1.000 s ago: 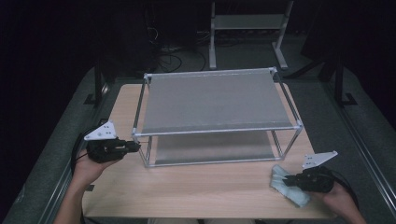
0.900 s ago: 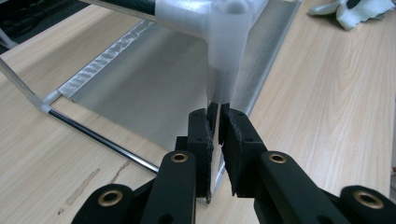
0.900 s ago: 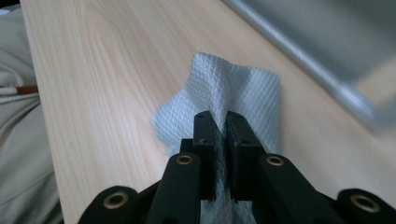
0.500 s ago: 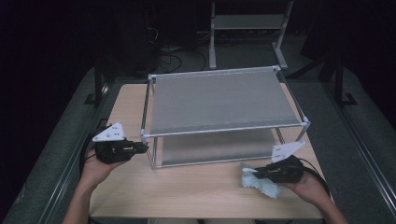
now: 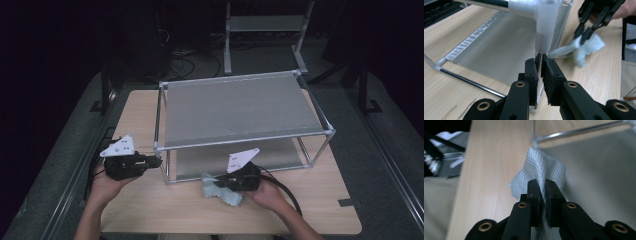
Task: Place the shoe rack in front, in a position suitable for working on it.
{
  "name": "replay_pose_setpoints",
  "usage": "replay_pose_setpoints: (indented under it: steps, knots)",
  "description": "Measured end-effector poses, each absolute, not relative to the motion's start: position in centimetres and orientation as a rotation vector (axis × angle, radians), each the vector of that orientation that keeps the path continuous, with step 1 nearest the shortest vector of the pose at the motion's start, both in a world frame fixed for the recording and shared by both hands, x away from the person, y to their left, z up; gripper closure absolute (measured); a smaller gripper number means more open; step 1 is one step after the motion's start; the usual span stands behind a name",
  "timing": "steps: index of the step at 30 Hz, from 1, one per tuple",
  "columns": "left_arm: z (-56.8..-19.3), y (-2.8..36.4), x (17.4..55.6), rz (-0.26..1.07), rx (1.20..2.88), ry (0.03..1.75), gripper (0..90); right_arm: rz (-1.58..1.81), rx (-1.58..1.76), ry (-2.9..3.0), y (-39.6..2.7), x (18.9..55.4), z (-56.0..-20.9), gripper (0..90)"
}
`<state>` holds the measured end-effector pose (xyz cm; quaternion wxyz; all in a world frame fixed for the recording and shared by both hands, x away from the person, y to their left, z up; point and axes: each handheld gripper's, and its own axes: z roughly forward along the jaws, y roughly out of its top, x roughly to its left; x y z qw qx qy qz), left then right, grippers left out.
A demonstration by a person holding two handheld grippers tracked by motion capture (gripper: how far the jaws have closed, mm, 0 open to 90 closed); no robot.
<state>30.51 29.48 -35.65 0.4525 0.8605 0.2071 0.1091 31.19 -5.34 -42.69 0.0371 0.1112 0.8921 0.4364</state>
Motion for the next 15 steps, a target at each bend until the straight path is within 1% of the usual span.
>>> replay_pose_setpoints:
  steps: [6, 10, 14, 15]
  knots:
    - [-35.8, 29.5, 30.5, 0.270, 2.112, 0.515, 81.2, 1.303, 0.388, 2.661, 0.1, 31.9, -44.1, 82.7]
    - [-35.9, 29.6, 30.5, 0.267, 2.104, 0.516, 81.2, 1.272, 0.502, 2.662, 3.1, 32.4, -45.4, 82.7]
    - [-35.9, 29.6, 30.4, 0.269, 2.098, 0.523, 81.3, 1.232, 0.558, 2.656, 3.0, 33.4, -45.8, 82.8]
    - [-35.9, 29.6, 30.4, 0.269, 2.096, 0.522, 81.3, 1.225, 0.623, 2.623, 1.9, 33.7, -45.7, 82.9]
